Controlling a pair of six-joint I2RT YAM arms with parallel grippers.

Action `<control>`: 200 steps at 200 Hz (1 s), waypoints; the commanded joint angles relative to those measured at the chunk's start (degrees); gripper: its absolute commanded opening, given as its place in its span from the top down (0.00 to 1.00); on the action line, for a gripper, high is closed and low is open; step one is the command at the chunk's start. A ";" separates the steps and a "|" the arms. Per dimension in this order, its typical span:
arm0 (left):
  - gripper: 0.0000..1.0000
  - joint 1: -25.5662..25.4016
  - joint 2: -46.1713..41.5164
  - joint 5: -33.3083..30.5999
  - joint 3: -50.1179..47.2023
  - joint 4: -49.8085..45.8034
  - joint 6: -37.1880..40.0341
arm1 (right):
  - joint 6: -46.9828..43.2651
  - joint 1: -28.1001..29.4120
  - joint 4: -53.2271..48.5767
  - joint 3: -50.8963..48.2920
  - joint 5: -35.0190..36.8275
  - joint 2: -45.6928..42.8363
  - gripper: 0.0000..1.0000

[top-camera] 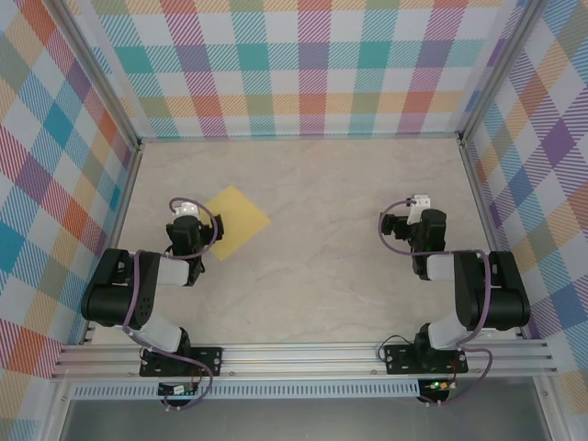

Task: Fold a paper plane with a square sheet of paper (pick it up from the middle)
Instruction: Move the square sheet of paper to the center of the table.

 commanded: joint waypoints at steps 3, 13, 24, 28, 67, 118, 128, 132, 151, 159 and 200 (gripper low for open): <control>0.00 0.26 -0.52 0.69 0.14 1.99 1.03 | 0.07 -0.21 0.75 1.15 -1.00 0.08 0.00; 0.00 0.22 -0.52 0.69 0.21 2.04 1.02 | 0.07 -0.20 0.74 1.17 -1.04 0.07 0.00; 0.00 0.28 -0.52 0.75 0.21 2.01 1.01 | 0.03 -0.16 0.69 1.17 -1.05 0.06 0.00; 0.00 0.20 -0.52 0.72 0.18 2.07 1.03 | 0.06 -0.19 0.75 1.17 -1.01 0.08 0.00; 0.00 0.29 -0.50 0.74 0.22 1.95 1.01 | 0.11 -0.21 0.75 1.15 -1.07 0.08 0.00; 0.00 0.21 -4.76 0.13 -0.54 -0.15 0.79 | 0.02 -0.20 0.75 1.09 -1.05 0.07 0.00; 0.00 0.26 -8.83 -0.91 0.82 -6.99 -0.15 | -0.02 -0.14 0.90 1.08 -1.03 0.08 0.00; 0.00 0.37 -10.50 -1.23 1.71 -10.29 -0.88 | -0.03 -0.18 0.56 1.13 -1.28 -0.04 0.00; 0.00 0.42 -17.70 -0.04 3.47 -20.13 -4.33 | -0.32 -0.05 -6.37 3.80 -2.02 -2.75 0.00; 0.00 0.49 -21.13 -0.94 3.77 -24.18 -7.84 | 0.59 -0.03 -15.49 7.09 -1.31 -4.79 0.00; 0.00 1.66 -28.09 -3.65 10.94 -51.52 -27.84 | 15.63 -0.05 -55.05 29.16 -8.55 -5.32 0.00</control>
